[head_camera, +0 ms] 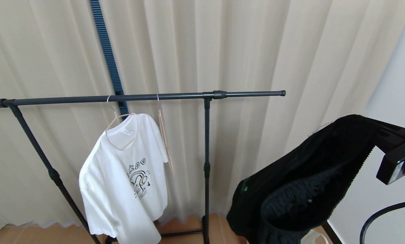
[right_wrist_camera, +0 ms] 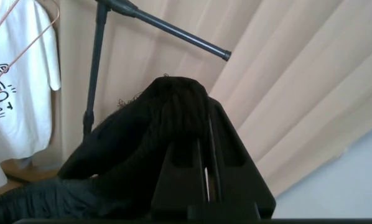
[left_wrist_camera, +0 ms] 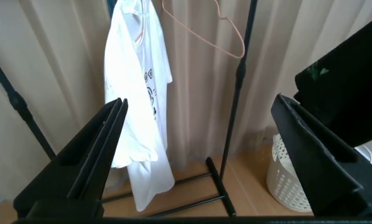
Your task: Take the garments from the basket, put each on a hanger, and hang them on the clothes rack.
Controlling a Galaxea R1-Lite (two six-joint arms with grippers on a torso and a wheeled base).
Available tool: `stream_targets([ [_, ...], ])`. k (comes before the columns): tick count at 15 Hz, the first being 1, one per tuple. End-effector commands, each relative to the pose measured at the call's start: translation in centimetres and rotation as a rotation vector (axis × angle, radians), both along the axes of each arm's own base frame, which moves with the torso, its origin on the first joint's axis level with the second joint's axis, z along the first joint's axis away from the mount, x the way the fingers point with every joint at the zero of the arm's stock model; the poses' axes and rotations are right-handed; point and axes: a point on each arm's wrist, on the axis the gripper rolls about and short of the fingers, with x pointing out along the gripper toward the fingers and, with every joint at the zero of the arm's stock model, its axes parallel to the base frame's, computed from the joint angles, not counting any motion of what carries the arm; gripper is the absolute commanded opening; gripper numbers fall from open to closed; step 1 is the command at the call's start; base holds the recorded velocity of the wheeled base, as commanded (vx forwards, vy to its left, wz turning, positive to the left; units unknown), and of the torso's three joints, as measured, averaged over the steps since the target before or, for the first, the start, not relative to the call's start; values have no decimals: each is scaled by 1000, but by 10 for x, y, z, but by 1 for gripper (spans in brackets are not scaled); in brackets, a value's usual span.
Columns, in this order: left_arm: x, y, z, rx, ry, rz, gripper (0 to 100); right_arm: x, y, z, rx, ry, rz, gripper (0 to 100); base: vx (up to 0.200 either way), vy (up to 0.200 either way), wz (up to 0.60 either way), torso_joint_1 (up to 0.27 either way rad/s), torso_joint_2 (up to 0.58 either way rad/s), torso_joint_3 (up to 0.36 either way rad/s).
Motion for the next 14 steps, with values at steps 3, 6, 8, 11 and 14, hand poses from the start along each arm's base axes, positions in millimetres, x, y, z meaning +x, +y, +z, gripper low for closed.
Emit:
stream_targets([
  [3, 0, 0, 0, 0, 1, 0, 100, 0, 0, 1, 2, -3, 2, 0, 0, 200, 0, -15, -2, 4],
  [6, 0, 0, 0, 0, 1, 0, 100, 0, 0, 1, 2, -3, 2, 0, 0, 200, 0, 4, 6, 7],
  [8, 0, 0, 0, 0, 1, 0, 100, -1, 0, 0, -1, -2, 2, 0, 0, 200, 0, 10, 7, 2],
  [11, 0, 0, 0, -2, 1, 2, 100, -2, -1, -1, -1, -2, 2, 0, 0, 133, 0, 3, -2, 0],
  [14, 0, 0, -1, 40, -4, -9, 100, -6, -2, -10, -68, 14, 18, 0, 0, 0, 0, 0, 0, 0],
])
